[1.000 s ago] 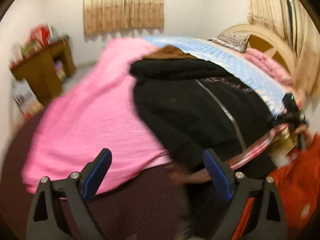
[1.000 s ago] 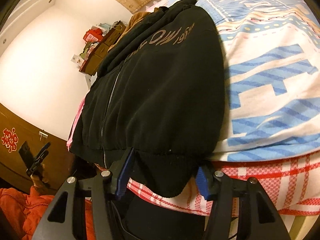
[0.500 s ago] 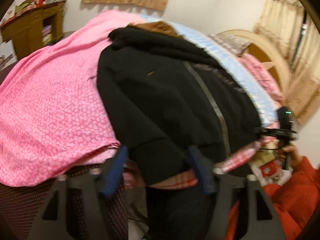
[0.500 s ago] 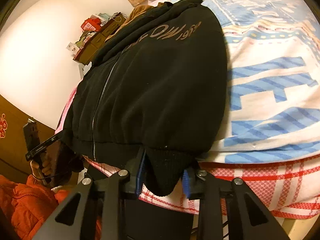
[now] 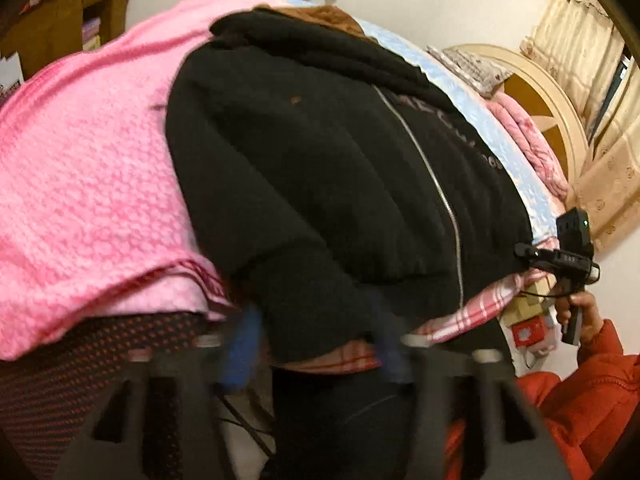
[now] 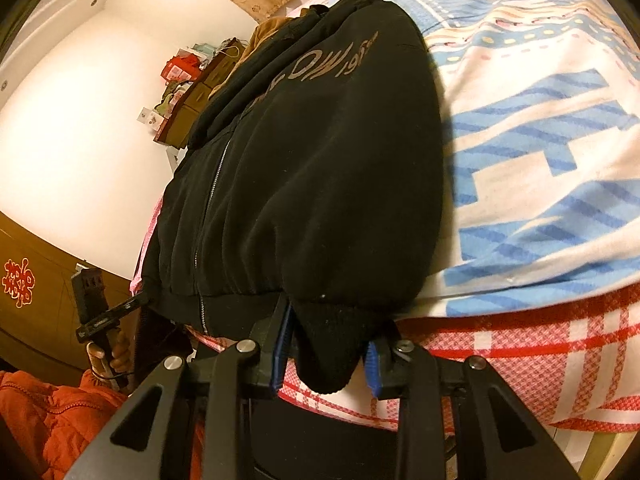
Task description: Fold large clothes
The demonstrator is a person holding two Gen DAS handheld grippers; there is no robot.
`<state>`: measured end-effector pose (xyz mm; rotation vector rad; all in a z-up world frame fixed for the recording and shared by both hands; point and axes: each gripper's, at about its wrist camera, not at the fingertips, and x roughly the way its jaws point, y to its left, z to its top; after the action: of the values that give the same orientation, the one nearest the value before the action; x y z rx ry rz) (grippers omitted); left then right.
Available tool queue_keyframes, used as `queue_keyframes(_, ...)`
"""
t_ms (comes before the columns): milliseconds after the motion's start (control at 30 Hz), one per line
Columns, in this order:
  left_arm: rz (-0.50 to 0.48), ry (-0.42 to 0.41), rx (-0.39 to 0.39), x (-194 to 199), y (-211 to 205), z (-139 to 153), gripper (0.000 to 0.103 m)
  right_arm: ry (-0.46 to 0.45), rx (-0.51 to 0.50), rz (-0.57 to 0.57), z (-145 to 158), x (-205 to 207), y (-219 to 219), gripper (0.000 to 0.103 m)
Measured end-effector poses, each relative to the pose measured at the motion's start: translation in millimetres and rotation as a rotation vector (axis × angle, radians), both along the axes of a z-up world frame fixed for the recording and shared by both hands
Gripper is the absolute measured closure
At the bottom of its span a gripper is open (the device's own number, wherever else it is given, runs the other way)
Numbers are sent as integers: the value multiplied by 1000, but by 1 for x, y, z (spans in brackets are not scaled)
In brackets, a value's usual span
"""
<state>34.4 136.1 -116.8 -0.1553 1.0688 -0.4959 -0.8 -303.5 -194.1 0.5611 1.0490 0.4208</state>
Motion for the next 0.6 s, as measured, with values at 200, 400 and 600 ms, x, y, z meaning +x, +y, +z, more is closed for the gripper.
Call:
queue_keyframes(200, 34, 65, -107, 3, 6, 2, 97, 7, 106, 27, 14, 2, 2, 89)
queue_keyframes(400, 33, -44, -276, 30, 14, 65, 98, -147, 242, 75, 78, 26, 7, 90)
queue_keyframes(600, 43, -166, -303, 91, 16, 124, 98, -284, 240, 77, 144, 88, 12, 90)
